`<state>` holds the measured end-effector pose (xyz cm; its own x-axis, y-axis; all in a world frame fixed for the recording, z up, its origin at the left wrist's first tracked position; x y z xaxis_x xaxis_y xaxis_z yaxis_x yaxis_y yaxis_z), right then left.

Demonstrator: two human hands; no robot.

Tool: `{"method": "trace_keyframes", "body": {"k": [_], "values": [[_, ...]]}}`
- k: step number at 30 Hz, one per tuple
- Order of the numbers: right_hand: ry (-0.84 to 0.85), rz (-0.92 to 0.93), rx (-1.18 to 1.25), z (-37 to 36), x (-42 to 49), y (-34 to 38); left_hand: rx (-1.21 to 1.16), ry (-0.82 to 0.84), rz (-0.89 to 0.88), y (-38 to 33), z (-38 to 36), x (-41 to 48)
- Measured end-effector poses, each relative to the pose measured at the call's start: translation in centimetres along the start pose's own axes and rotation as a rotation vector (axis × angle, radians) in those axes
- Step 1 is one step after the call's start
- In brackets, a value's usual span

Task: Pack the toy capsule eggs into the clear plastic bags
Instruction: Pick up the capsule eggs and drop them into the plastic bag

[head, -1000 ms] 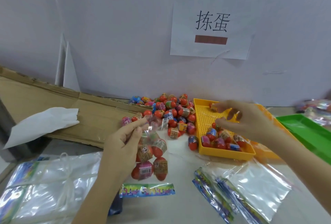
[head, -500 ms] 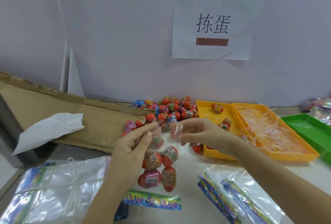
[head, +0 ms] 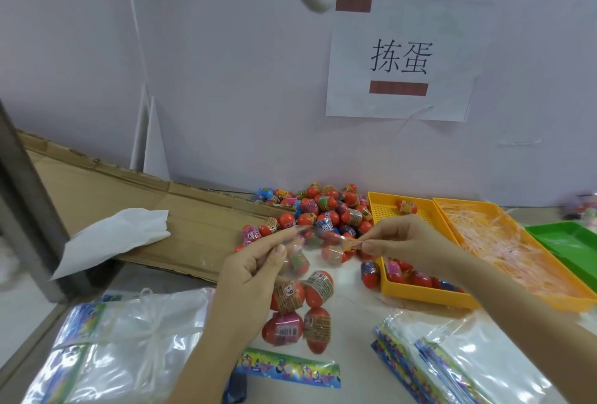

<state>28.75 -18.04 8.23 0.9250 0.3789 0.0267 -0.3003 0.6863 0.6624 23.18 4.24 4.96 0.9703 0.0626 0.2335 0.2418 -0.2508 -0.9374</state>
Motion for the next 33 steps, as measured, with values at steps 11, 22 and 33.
{"method": "trace_keyframes", "body": {"k": [11,22,33], "values": [[-0.022,-0.042,-0.195,0.7,-0.3,-0.2,0.069,0.008,-0.004,-0.3,-0.4,-0.1],[-0.274,-0.174,-0.305,3.5,-0.5,-2.9,-0.05,-0.12,0.001,-0.1,1.4,0.3],[-0.325,-0.619,-0.559,12.8,-1.8,-12.8,0.016,-0.087,0.04,0.8,0.5,0.2]]}}
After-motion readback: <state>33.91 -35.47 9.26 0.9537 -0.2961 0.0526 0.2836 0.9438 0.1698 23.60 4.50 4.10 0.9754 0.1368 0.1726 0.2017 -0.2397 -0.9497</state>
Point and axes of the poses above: each hand's wrist, its own x-axis towards the middle knuckle, its own z-axis out of the back of the hand, y = z × x, the point moved 6 cm from there along x, towards the middle knuckle, and after that the axes turned 15 degrees about -x, right-handed, at the moved point
